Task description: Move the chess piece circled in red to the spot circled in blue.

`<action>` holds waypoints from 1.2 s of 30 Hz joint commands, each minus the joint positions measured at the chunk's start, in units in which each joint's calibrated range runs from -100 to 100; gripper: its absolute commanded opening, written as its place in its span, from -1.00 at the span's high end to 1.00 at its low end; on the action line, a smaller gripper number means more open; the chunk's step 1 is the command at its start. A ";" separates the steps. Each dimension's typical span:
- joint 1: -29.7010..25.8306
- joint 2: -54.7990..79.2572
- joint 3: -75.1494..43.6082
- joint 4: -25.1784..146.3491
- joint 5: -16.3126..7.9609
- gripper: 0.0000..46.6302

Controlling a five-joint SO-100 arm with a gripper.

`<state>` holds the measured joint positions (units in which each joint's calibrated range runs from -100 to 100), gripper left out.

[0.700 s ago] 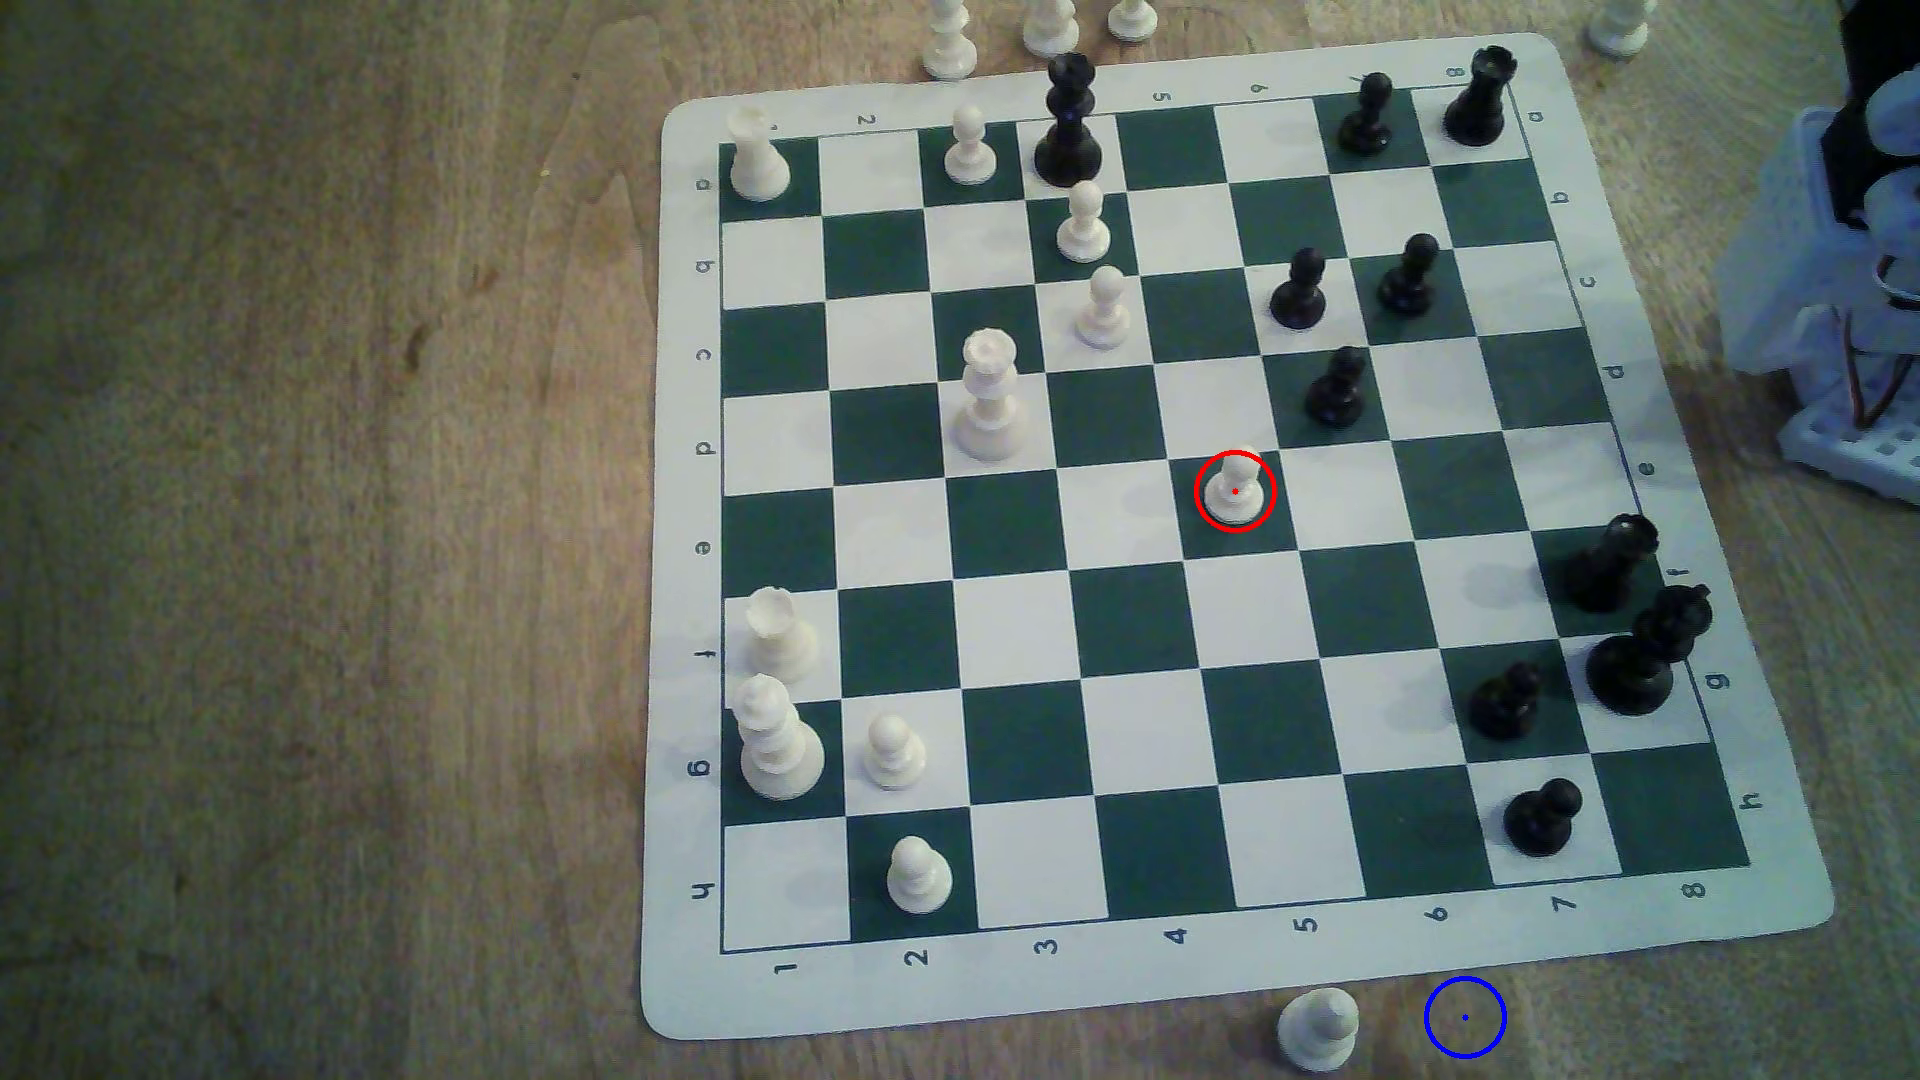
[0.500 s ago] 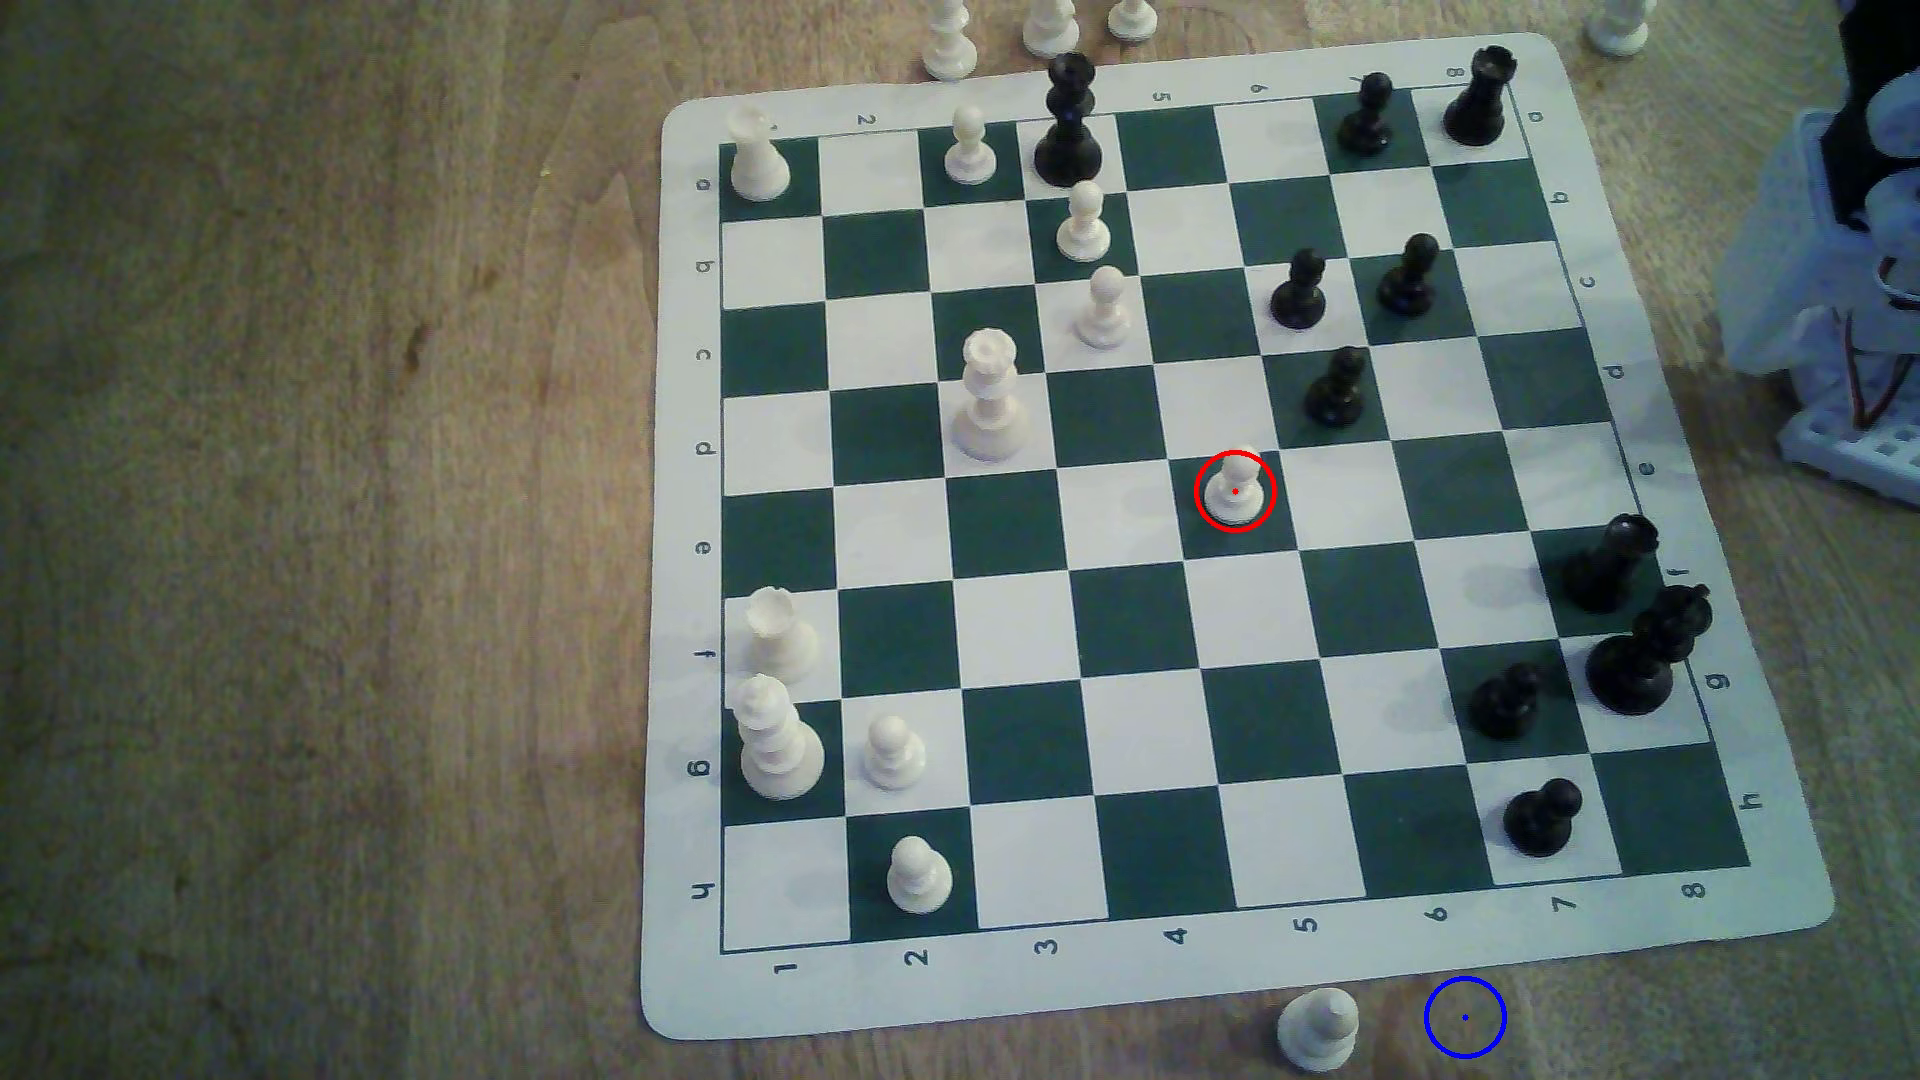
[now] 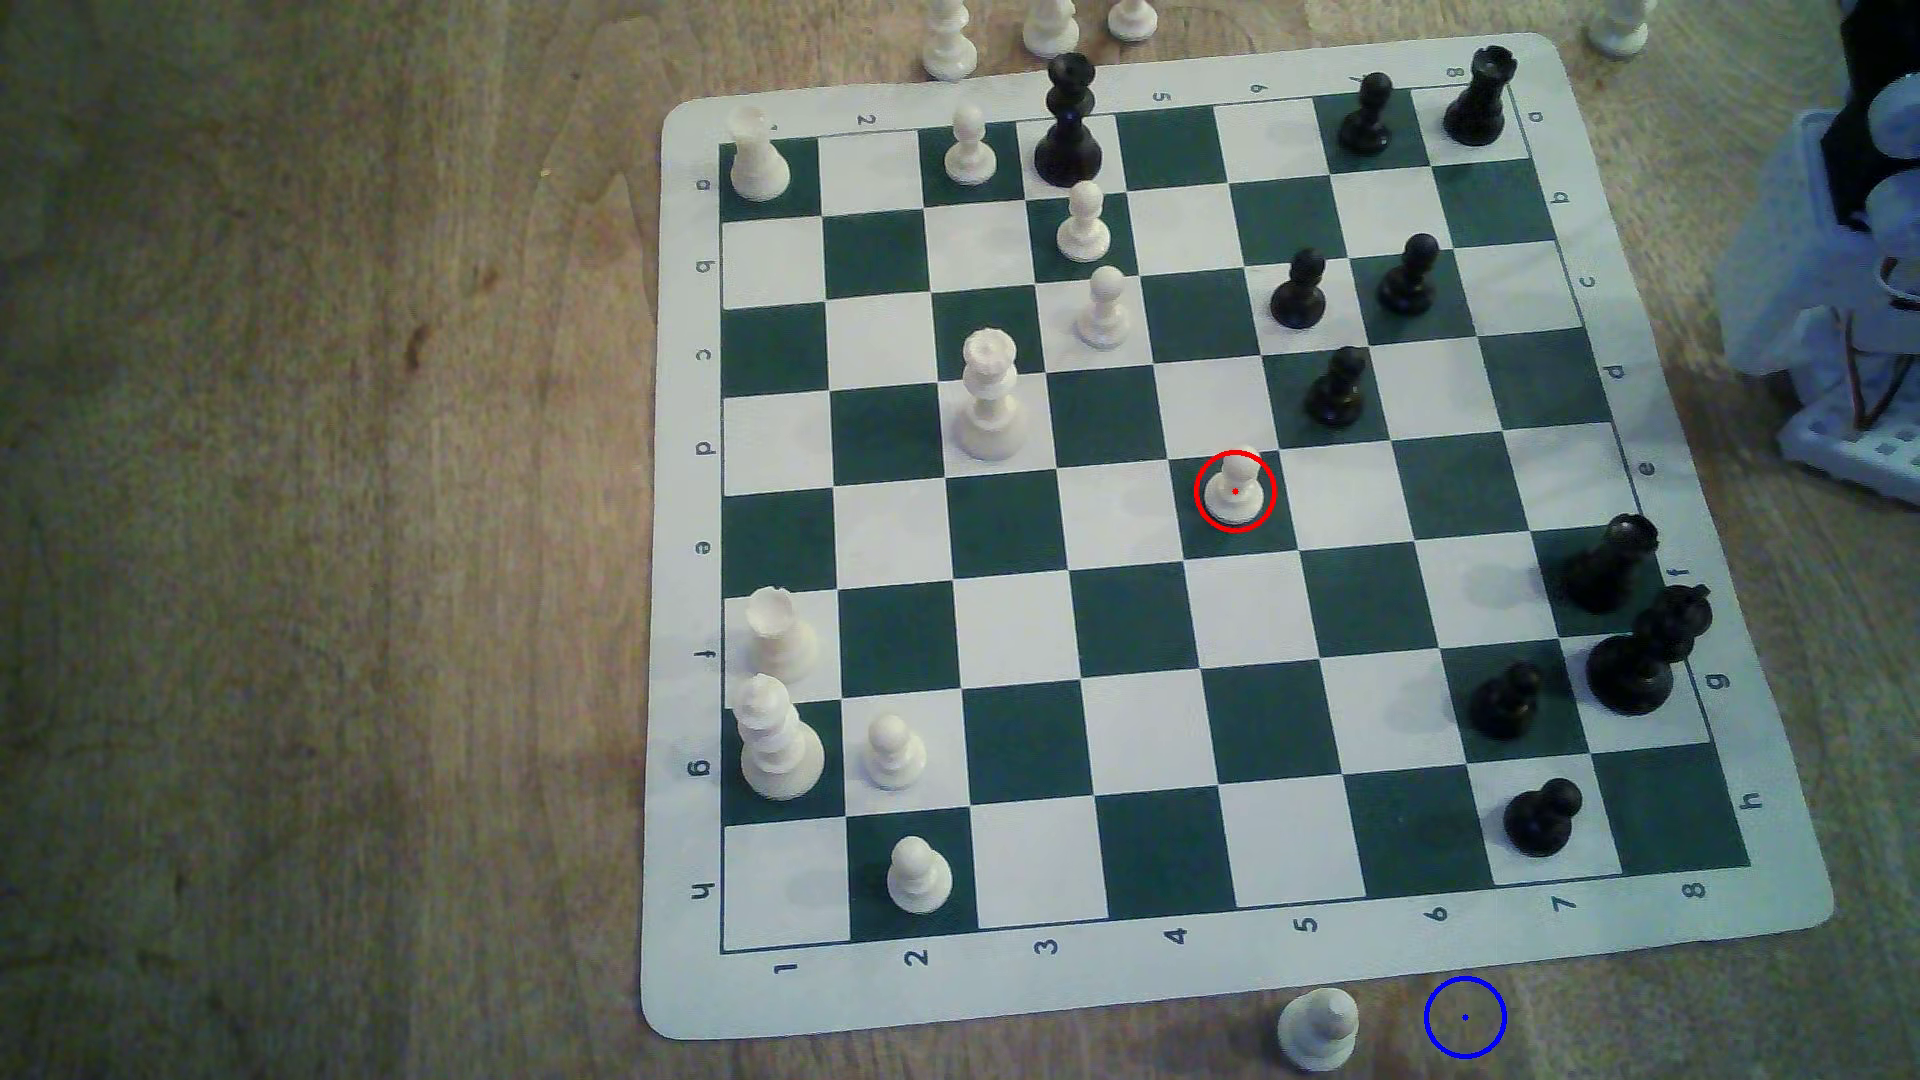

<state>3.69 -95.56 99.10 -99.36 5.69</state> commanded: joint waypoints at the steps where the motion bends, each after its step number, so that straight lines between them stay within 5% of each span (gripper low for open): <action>1: -0.44 -0.20 0.81 -0.39 0.44 0.99; 3: -2.40 -0.20 0.81 1.33 -0.05 0.71; 10: -2.94 -0.20 0.81 25.08 -0.05 0.66; 19: -0.91 -0.20 0.45 70.45 2.00 0.99; 23: 2.06 -0.20 -4.63 91.34 -2.69 0.91; 24: 3.31 -0.20 -10.79 103.54 -5.42 0.84; 32: -3.41 8.63 -32.19 139.66 -8.60 0.69; 36: -7.56 19.67 -43.43 150.80 -11.77 0.39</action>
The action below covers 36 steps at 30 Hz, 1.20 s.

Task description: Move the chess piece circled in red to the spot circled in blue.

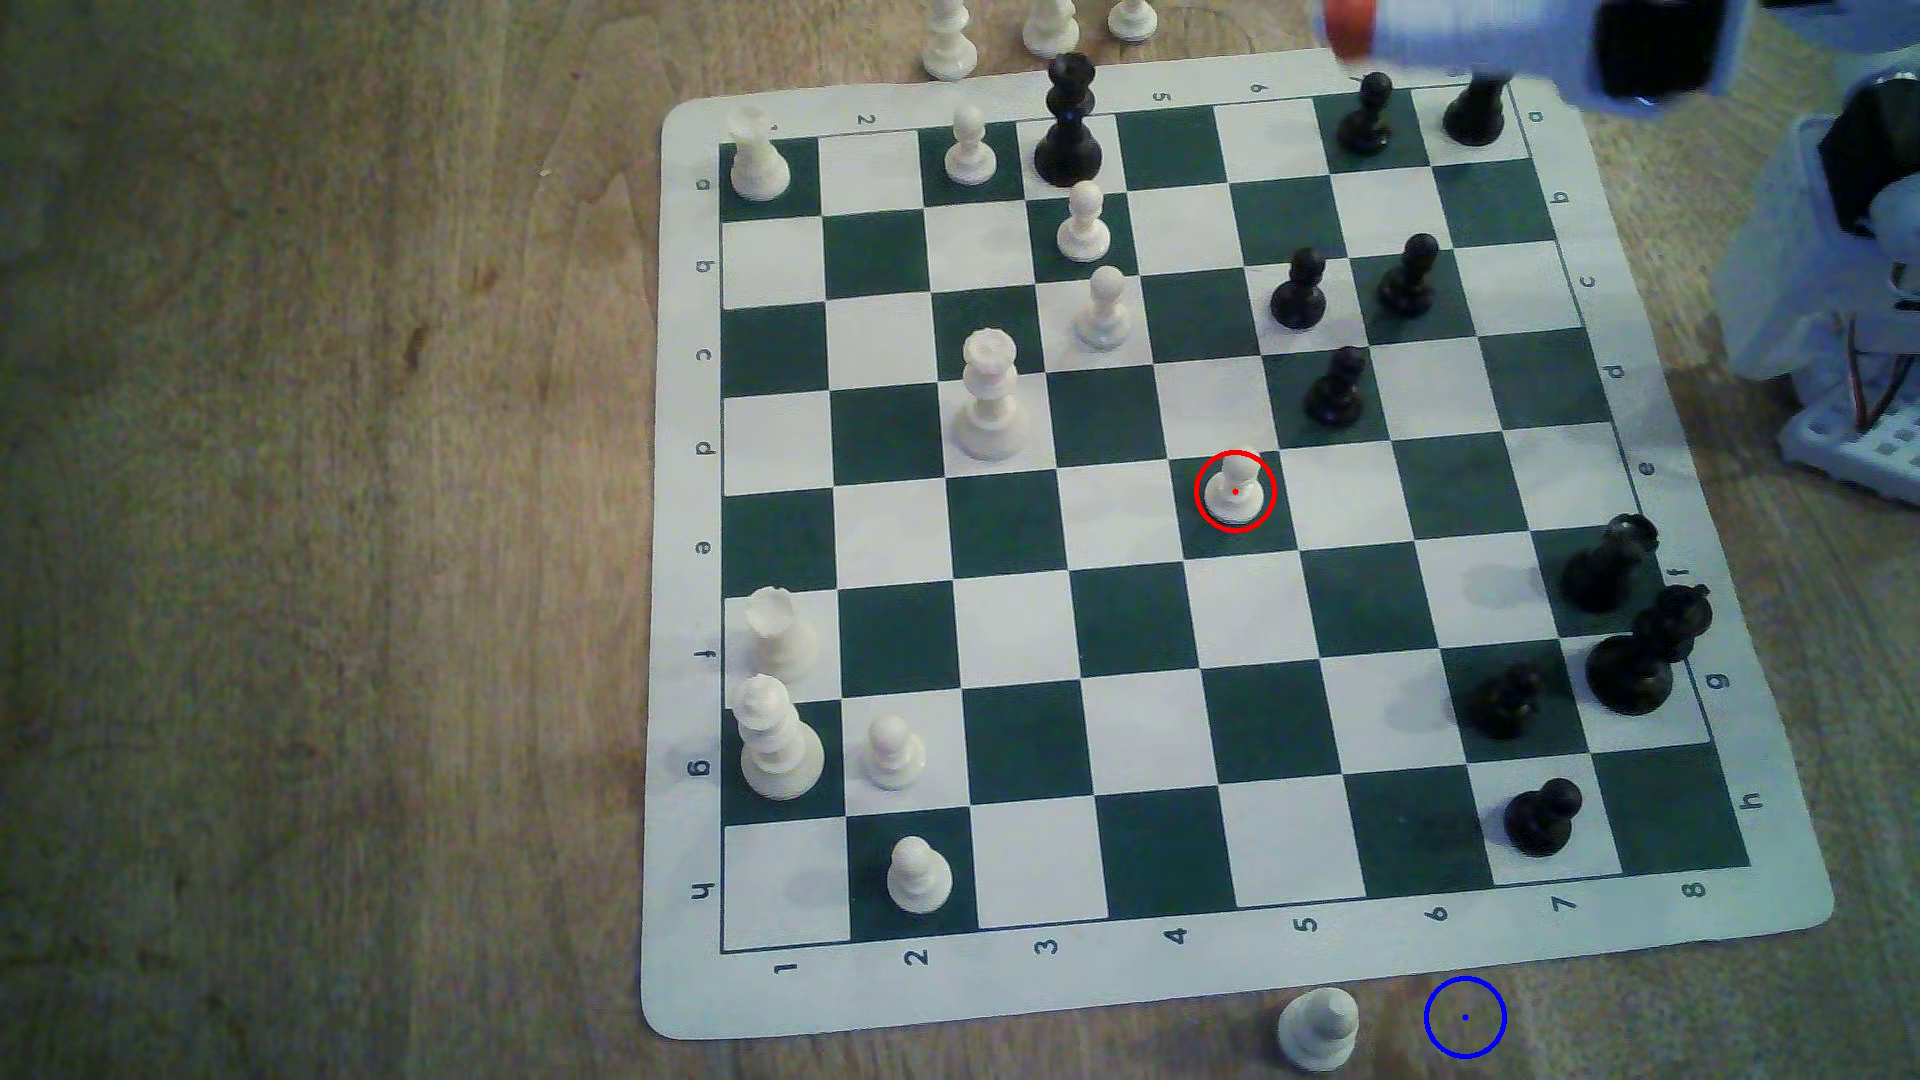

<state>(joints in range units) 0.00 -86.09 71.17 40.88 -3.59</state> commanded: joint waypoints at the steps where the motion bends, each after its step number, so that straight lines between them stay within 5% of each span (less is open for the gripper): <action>1: -6.37 14.10 -17.86 13.91 -3.42 0.33; 9: -15.53 22.25 -11.33 15.14 -3.42 0.27; 15: -14.27 34.31 -10.70 8.02 -3.37 0.07; 36: -9.43 46.02 -11.97 3.35 -2.30 0.10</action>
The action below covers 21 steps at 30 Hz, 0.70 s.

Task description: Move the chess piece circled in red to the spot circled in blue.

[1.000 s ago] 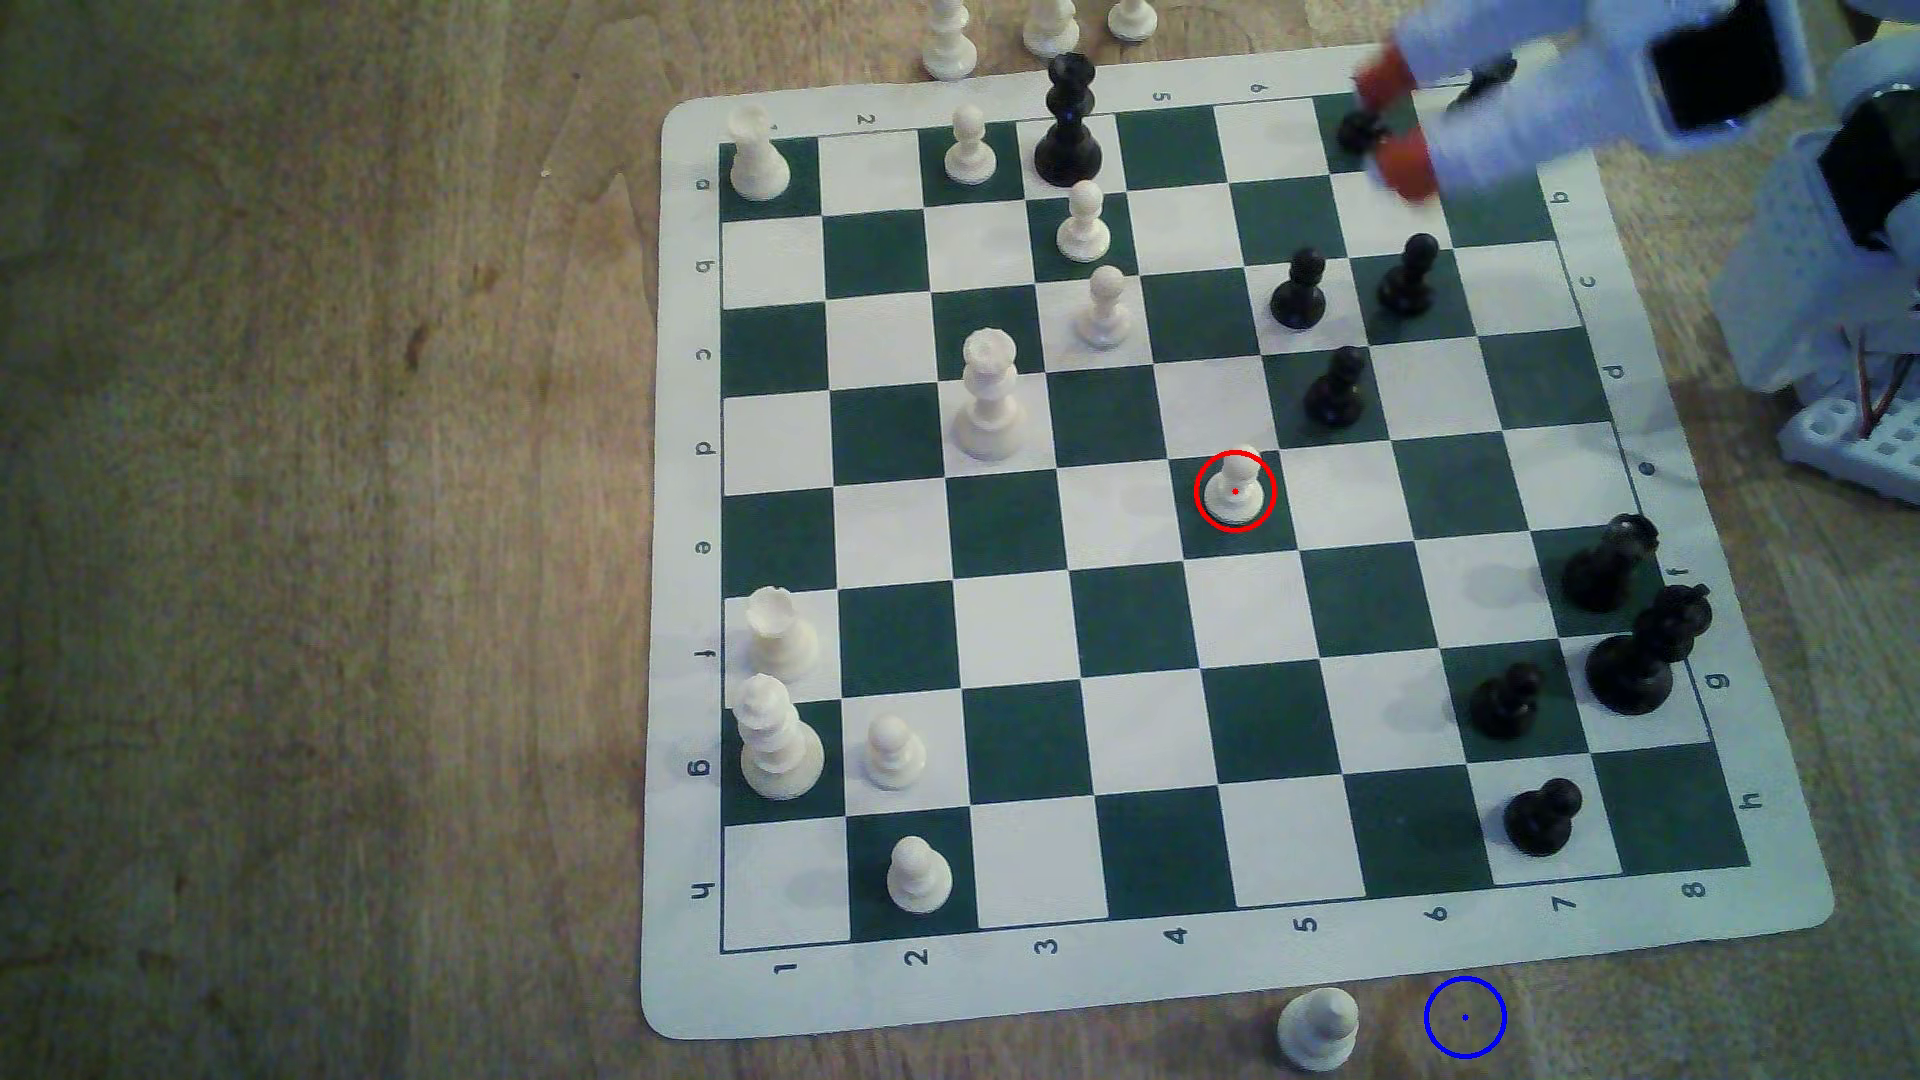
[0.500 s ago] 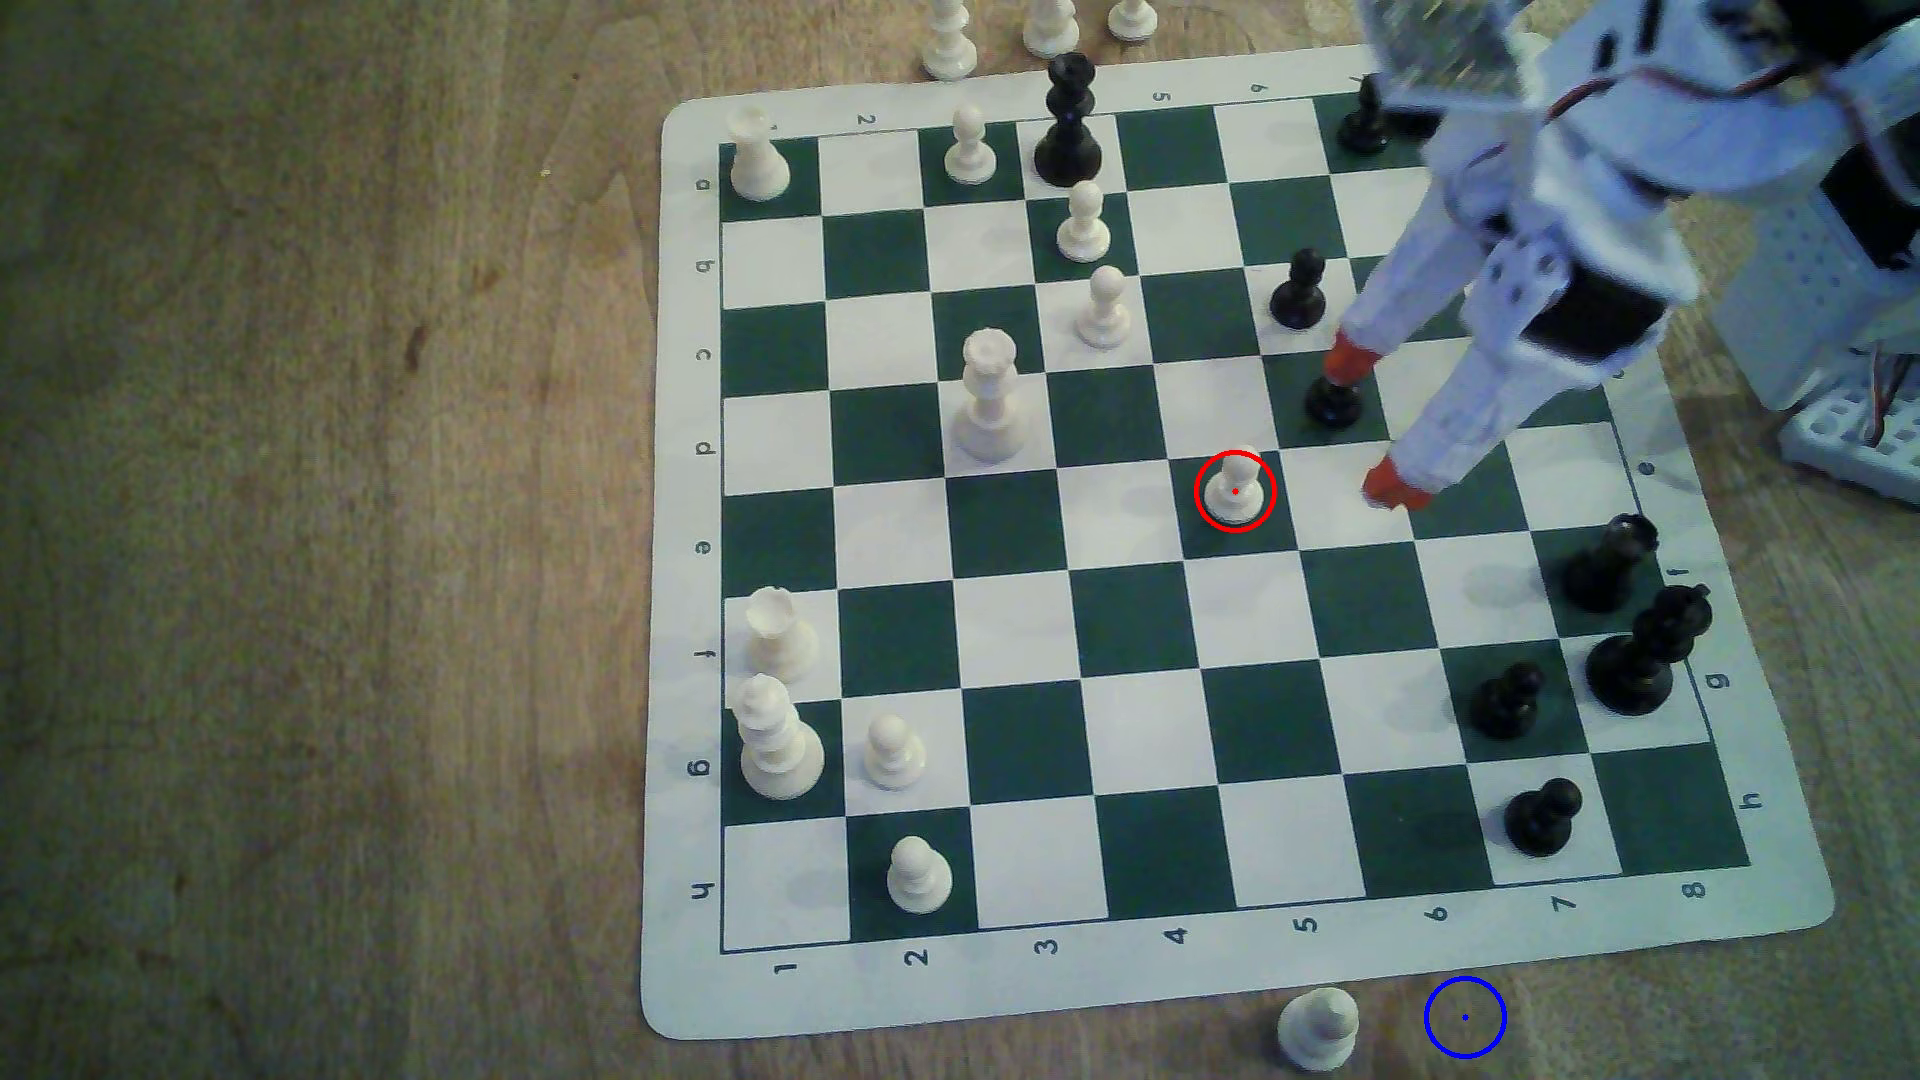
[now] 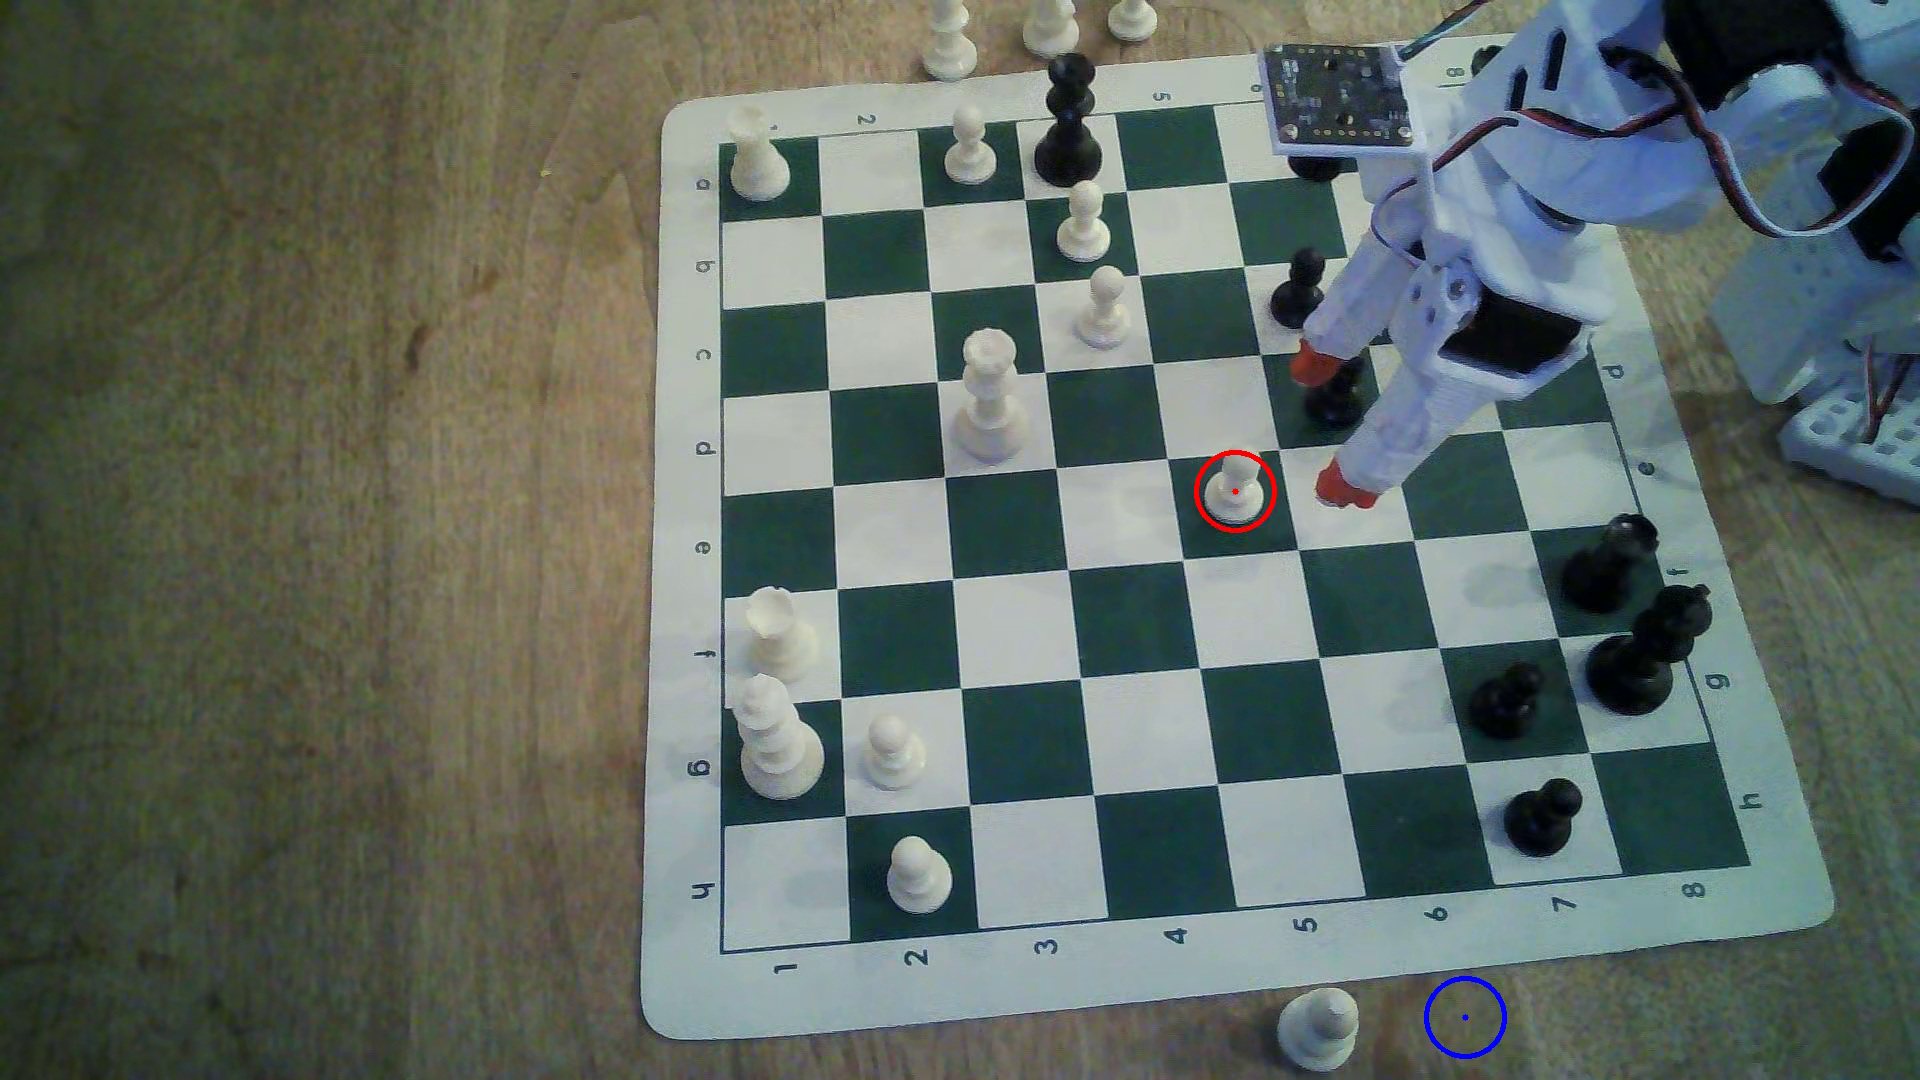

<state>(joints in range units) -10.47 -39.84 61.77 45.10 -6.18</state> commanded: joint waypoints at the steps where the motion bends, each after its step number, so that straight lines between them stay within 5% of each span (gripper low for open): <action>1: 1.13 -0.74 -1.84 -1.12 0.24 0.13; 21: 1.28 14.37 -5.29 -10.62 -0.10 0.14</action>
<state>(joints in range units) -8.33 -26.52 61.32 35.78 -6.08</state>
